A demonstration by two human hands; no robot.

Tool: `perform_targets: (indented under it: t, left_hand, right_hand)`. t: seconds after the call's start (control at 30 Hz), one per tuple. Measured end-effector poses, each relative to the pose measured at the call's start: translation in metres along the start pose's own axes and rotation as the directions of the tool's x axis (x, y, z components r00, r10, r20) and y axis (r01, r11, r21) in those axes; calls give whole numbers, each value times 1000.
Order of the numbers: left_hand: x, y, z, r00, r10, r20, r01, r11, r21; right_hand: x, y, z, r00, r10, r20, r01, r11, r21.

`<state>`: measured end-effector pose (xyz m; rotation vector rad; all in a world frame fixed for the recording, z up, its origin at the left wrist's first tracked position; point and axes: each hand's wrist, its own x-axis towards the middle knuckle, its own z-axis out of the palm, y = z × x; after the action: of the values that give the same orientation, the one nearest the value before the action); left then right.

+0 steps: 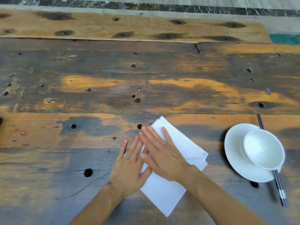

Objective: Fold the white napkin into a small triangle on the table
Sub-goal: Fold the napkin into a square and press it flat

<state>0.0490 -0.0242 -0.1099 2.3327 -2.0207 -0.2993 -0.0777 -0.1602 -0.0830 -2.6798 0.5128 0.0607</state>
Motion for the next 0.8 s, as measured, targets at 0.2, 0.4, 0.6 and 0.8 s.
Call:
perform_targets:
  t: [0.2,0.4,0.6,0.8]
  left_hand:
    - [0,-2,1,1000,-14,15,14,1000,-19]
    - [0,-3,2,1000,5,21,-5,1000,11]
    - [-7,4,-4,1000,-25,17,25,1000,8]
    - [-65,13,2,963,-267,-27,263,960,-94]
  right_hand:
    - [15,37,0,998,51,39,-46,991,-129]
    - [13,51,-1,995,101,-12,-102,981,-165]
    - [12,50,1,994,103,-46,-109,977,-185]
    - [20,42,-5,985,173,-20,-174,969,-173]
